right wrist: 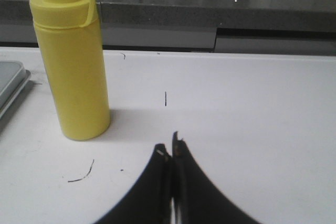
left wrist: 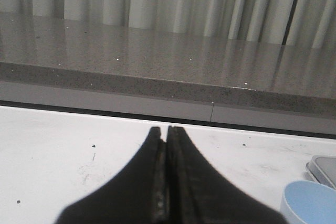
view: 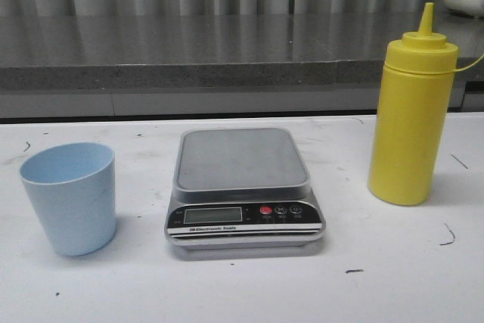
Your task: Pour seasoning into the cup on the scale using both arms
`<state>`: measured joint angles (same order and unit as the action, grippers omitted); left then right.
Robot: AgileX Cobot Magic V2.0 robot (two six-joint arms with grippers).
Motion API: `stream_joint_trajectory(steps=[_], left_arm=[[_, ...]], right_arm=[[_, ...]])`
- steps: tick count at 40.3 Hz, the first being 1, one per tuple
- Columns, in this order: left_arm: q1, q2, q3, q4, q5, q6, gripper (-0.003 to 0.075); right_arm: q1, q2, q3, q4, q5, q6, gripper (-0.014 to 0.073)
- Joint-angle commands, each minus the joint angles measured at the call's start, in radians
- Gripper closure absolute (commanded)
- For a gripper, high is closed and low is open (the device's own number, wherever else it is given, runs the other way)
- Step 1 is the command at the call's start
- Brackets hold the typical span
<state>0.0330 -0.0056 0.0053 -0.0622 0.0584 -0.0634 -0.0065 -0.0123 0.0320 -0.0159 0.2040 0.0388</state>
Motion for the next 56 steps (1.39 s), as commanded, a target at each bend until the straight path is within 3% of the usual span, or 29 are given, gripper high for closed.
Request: stream_joint_trajectory(steps=[1,17,27,34,46,52,56], left_arm=[[0.0,-0.016,0.023,-0.008,-0.093,-0.006,0.074],[0.0,-0.016,0.006,-0.008,-0.405,-0.006,0.074],[0.0,0.083,-0.204,-0.002,-0.172,-0.006,0.074],[0.0,0.293,-0.364,0.0,0.054,0.018,0.0741],[0.0,0.432,-0.436,-0.009,0.075,0.023,0.074],[0.0,0.432,-0.436,-0.009,0.075,0.023,0.0715],[0.0,0.432,-0.436,-0.009,0.075,0.023,0.0582]], right_arm=[[-0.003,-0.014,-0.011,-0.009,-0.144,-0.008,0.0655],[-0.003,-0.014,-0.037,0.016,-0.289,0.012,0.0655],[-0.003,0.093,-0.312,0.016,0.011,0.012,0.0655],[-0.003,0.295,-0.47,0.016,0.084,0.012,0.0655],[-0.003,0.421,-0.523,0.036,0.071,0.012,0.0651],[-0.003,0.421,-0.523,0.036,0.068,0.012,0.0559],[-0.003,0.421,-0.523,0.036,0.066,0.012,0.0407]])
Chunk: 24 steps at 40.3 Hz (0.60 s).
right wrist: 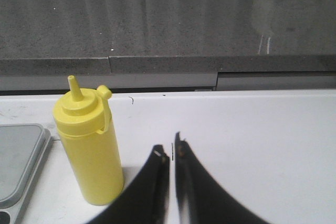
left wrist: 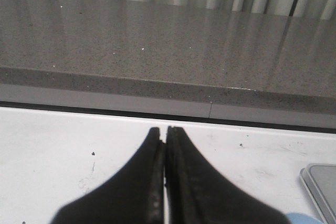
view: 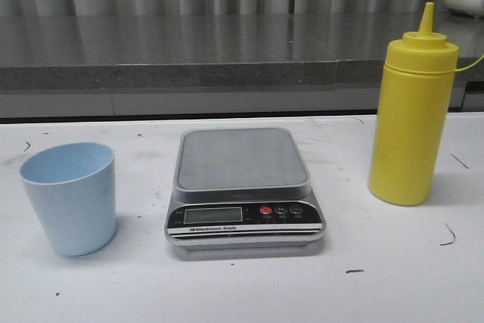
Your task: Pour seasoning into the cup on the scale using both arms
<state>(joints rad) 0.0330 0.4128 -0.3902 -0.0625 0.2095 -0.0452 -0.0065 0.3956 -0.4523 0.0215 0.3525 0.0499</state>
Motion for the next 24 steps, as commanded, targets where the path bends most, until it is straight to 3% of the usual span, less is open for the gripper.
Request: stream_joint_trajectory(steps=[1,6,9,19,24], left_arm=[[0.0,0.013,-0.04,-0.009,-0.076,0.004,0.0522],[0.0,0.013,-0.04,-0.009,-0.076,0.004,0.0222],[0.0,0.013,-0.04,-0.009,-0.076,0.004,0.0111],[-0.015,0.061,-0.041,-0.122,-0.122,0.011,0.0122],[-0.091,0.126,-0.044,-0.122,-0.122,0.012,0.0146]], right_arm=[[-0.003,0.013,-0.039,-0.001,-0.085,0.001,0.0351],[-0.003,0.013,-0.039,-0.001,-0.085,0.001,0.0113],[-0.003,0.013,-0.039,-0.001,-0.085,0.001,0.0031],[-0.003,0.013,-0.039,-0.001,-0.085,0.001,0.0014],[-0.003,0.013,-0.039,-0.001,-0.085,0.001,0.0014]])
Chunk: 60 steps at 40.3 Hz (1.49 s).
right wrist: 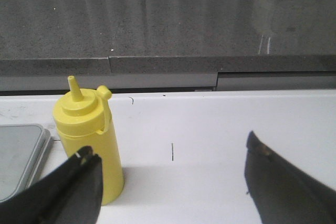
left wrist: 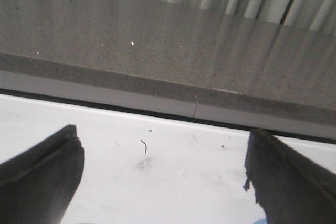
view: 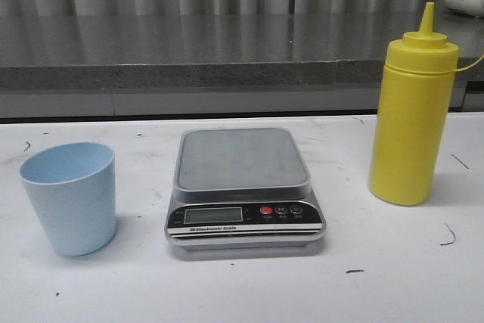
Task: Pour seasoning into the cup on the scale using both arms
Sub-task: 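Grasp the light blue cup with the left gripper and lift it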
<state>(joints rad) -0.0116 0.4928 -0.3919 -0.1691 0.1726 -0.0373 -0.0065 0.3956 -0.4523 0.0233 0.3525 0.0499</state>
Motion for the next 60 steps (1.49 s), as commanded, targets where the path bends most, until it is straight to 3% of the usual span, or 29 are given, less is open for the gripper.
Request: stream_joint_trajectory(steps=[1,12,20,30,48,52,60], left_arm=[[-0.071,0.064,-0.045,-0.014,-0.085,0.004,0.0151],[-0.358,0.318,-0.155,0.051,-0.07,0.005,0.0213],[-0.501,0.578,-0.335,0.099,0.139,0.005,0.0218],[-0.532,0.834,-0.521,0.113,0.398,0.005,0.0218],[-0.532,1.058,-0.588,0.105,0.47,0.005,0.0222],[-0.532,1.066,-0.588,0.105,0.469,0.005,0.0276],[-0.532,1.066,-0.607,0.122,0.488,0.005,0.0554]], right_arm=[[-0.003,0.013,-0.039,-0.003,-0.085,0.001,0.0014],[-0.003,0.013,-0.039,-0.003,-0.085,0.001,0.0014],[-0.002,0.013,-0.039,-0.003,-0.085,0.001,0.0014],[-0.002,0.013,-0.039,-0.003,-0.085,0.001,0.0014],[-0.002,0.013,-0.039,-0.003,-0.085,0.001,0.0014],[-0.002,0.013,-0.039,-0.003,-0.085,0.001,0.0014],[-0.002,0.013,-0.039,-0.003,-0.085,0.001,0.0014]])
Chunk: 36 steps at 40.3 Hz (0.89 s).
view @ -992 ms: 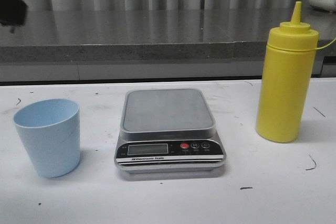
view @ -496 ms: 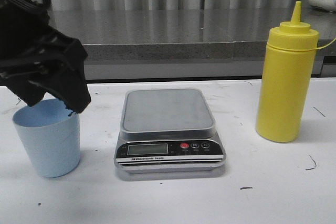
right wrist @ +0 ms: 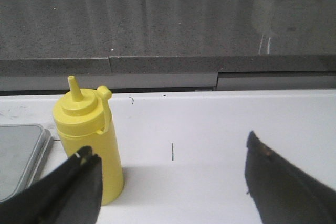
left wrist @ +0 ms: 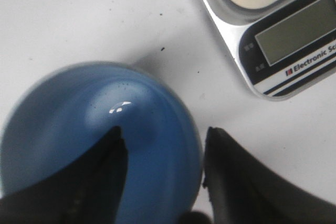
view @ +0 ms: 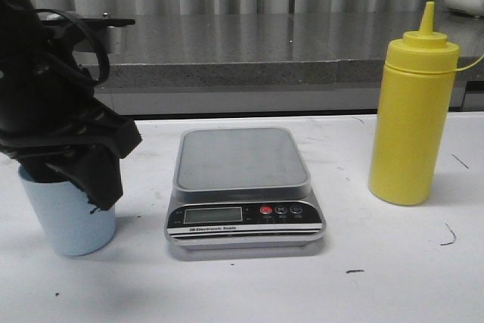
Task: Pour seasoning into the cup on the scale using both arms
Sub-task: 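Grasp the light blue cup with the left gripper and lift it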
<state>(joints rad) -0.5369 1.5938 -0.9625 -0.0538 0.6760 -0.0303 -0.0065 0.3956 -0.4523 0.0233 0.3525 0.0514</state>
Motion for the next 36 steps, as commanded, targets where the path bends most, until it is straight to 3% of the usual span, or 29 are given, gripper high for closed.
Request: stream_joint_trajectory(steps=[1,6,17,27,36], left_arm=[[-0.007,-0.035,-0.036,0.011,-0.016,-0.002,0.0586],[-0.007,-0.035,-0.036,0.013,-0.016,-0.002,0.074],[-0.007,-0.035,-0.114,0.039,0.048,-0.002,0.074],[-0.007,-0.011,-0.342,0.039,0.156,0.03,0.074],[-0.057,0.135,-0.591,0.039,0.285,0.03,0.074]], right_arm=[[-0.002,0.013,-0.039,-0.003,-0.085,-0.001,0.0014],[-0.002,0.013,-0.039,-0.003,-0.085,-0.001,0.0014],[-0.002,0.013,-0.039,-0.003,-0.085,-0.001,0.0014],[-0.002,0.013,-0.039,-0.003,-0.085,-0.001,0.0014],[-0.002,0.013,-0.039,-0.003,-0.085,-0.001,0.0014]])
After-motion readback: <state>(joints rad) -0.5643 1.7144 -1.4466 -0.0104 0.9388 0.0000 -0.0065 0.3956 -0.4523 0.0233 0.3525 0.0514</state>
